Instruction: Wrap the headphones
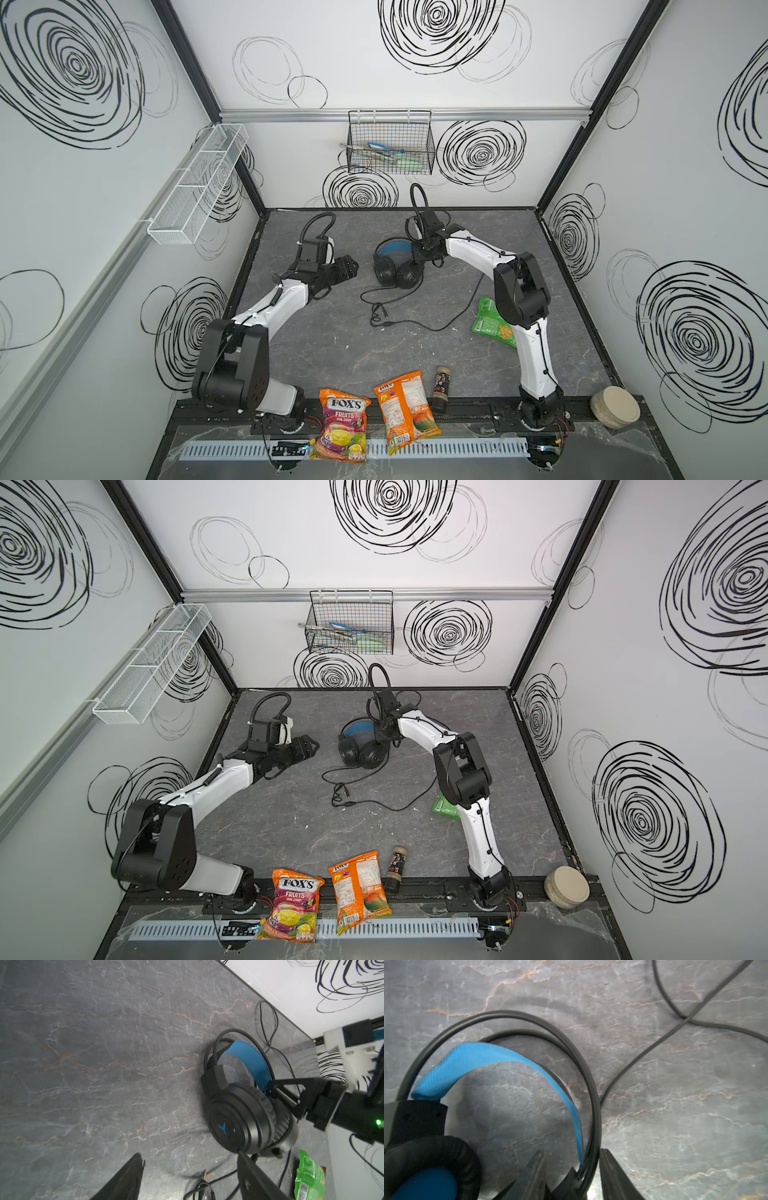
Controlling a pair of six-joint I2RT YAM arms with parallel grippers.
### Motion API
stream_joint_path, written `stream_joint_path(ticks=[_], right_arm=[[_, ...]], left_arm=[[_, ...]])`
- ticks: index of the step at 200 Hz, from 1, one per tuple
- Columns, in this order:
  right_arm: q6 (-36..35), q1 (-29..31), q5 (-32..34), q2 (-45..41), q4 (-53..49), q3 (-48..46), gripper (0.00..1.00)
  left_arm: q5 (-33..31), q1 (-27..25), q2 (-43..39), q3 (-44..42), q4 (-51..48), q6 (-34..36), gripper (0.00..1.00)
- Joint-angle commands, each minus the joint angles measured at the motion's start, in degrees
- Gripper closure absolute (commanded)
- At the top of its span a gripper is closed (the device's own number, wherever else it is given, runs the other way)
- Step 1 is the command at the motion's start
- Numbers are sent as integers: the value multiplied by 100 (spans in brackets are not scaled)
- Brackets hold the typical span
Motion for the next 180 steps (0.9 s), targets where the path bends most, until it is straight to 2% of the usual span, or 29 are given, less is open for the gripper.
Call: stream_joint_path(ticks=[1,35,85,116,180], right_arm=[[-45,64,-270,-185,1,-65,51],[58,62,-418,-200,0,-55,46],[332,48,-876,-210,-296,106,27],[530,23,-1091,-40,-716,507,17],[672,-14,-1342,431,-1228,1194,14]], left_arm=[[72,-105,536,509,95,49,26],[71,-245,1052,815,173,-85,29],[102,-778,1167,614,534,-428,33],[218,-1072,966,146,895,-737,36],[247,-1696,5,-1141,1327,-1365,38]])
